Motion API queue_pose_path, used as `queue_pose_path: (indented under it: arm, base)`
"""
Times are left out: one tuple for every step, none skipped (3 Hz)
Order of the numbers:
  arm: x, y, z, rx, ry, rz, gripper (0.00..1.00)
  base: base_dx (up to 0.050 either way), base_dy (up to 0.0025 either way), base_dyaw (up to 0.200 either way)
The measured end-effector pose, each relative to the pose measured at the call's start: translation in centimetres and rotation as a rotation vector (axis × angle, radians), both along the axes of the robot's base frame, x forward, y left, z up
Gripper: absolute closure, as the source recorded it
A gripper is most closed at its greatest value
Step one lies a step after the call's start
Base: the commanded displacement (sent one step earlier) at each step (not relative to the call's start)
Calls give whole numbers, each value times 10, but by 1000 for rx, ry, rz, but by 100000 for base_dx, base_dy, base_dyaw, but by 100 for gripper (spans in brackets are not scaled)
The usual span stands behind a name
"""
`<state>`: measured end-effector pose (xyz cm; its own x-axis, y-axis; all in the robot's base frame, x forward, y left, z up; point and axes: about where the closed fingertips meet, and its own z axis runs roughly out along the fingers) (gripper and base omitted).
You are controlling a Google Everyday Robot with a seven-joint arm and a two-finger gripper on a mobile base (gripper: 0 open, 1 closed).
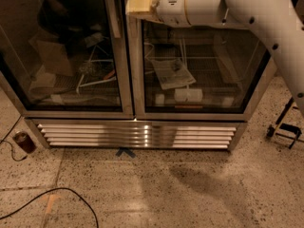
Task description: Pick orange can from middle drawer and place on counter
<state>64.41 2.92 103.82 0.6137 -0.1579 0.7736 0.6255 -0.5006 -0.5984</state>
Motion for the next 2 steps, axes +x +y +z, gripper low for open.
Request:
queue_pose_path:
  arm:
    - [30,-1,-3,28,-47,-4,100]
    - [47,1,-3,77,-63,38,100]
  base:
    - [0,0,0]
    - [0,0,0]
